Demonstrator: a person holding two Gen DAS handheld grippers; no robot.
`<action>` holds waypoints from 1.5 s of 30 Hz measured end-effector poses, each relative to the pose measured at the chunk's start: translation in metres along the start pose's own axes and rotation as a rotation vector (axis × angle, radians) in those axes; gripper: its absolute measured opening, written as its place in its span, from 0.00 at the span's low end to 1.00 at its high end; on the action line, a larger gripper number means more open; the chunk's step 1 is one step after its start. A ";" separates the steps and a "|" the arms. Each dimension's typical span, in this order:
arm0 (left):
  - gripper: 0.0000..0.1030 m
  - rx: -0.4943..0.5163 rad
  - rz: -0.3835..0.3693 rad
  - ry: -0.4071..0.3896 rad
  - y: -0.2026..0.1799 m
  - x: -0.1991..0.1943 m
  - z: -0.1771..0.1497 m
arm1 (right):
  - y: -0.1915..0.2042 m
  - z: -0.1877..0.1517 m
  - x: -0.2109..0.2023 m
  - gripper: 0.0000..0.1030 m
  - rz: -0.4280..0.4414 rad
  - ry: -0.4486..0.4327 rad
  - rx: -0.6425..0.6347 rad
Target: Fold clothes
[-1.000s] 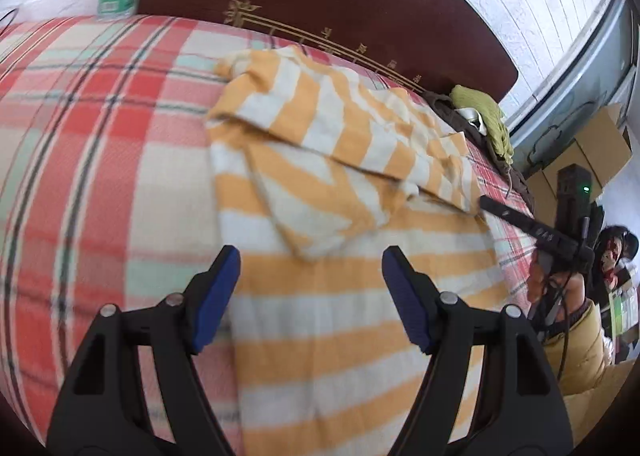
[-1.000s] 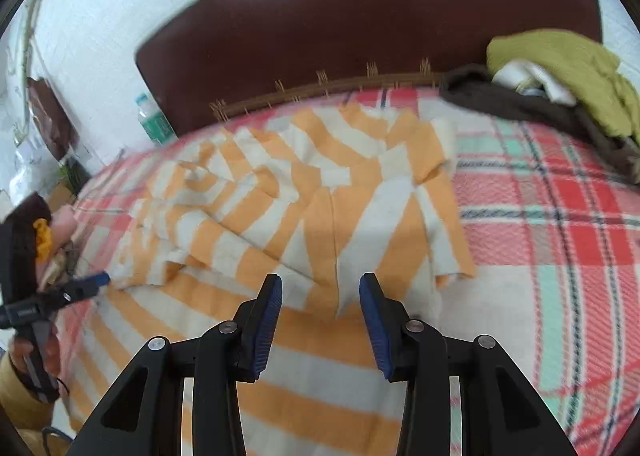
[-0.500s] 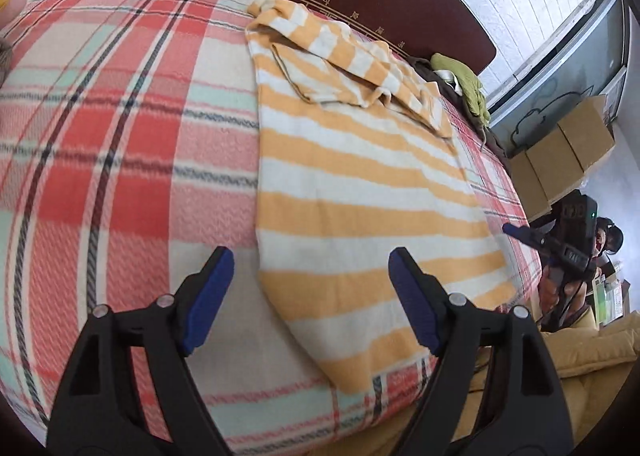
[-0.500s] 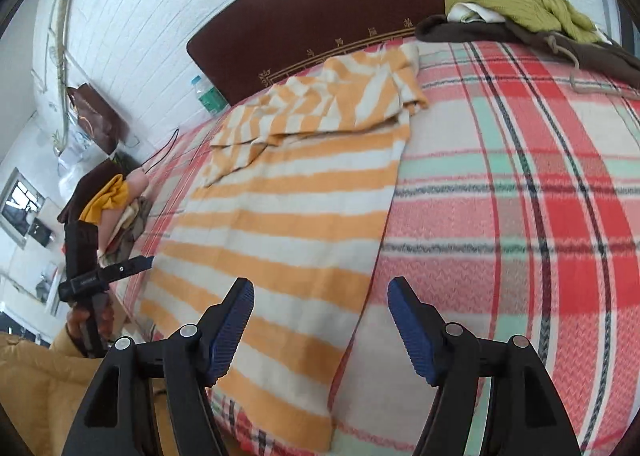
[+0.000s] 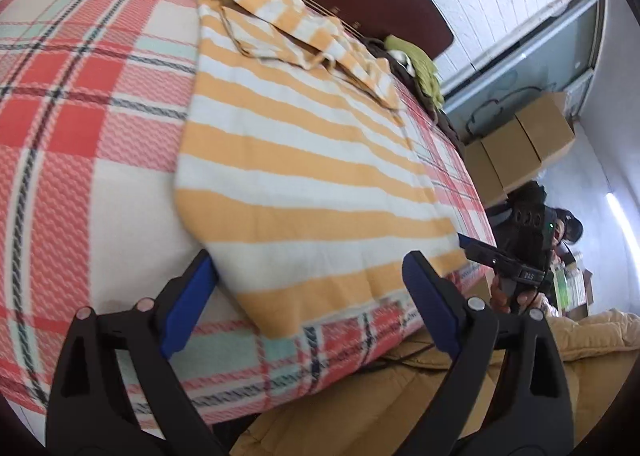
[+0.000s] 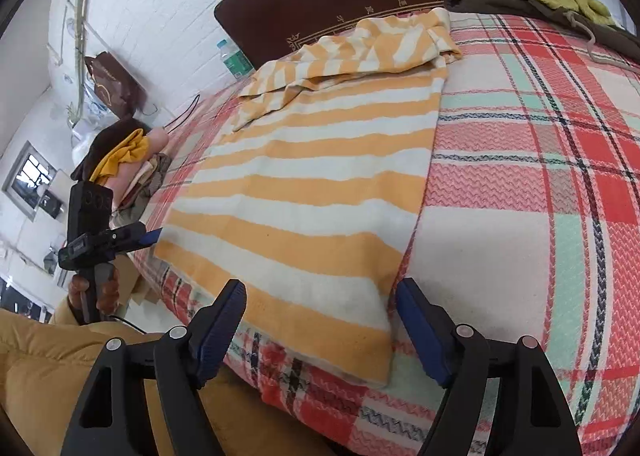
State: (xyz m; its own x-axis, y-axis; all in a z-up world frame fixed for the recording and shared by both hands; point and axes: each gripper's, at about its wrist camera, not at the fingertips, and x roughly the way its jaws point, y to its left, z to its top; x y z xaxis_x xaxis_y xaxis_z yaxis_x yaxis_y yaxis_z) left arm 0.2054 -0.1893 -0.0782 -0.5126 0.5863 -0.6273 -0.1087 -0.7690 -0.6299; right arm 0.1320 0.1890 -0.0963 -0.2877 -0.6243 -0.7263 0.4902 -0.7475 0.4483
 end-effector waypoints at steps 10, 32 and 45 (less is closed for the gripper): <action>0.87 -0.054 -0.100 -0.007 0.002 0.009 0.000 | 0.000 -0.011 0.002 0.79 0.011 -0.039 0.039; 0.09 -0.288 -0.138 0.070 0.038 0.023 0.013 | -0.003 -0.005 -0.005 0.11 -0.019 -0.027 0.063; 0.09 -0.406 -0.398 0.033 0.043 0.018 0.072 | -0.021 0.077 -0.023 0.10 0.285 -0.197 0.225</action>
State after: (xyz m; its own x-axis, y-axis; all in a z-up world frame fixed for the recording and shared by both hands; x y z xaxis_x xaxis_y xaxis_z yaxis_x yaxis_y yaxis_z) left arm 0.1299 -0.2304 -0.0839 -0.4720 0.8234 -0.3150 0.0515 -0.3310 -0.9422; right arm 0.0649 0.2020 -0.0488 -0.3288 -0.8287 -0.4530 0.3874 -0.5558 0.7355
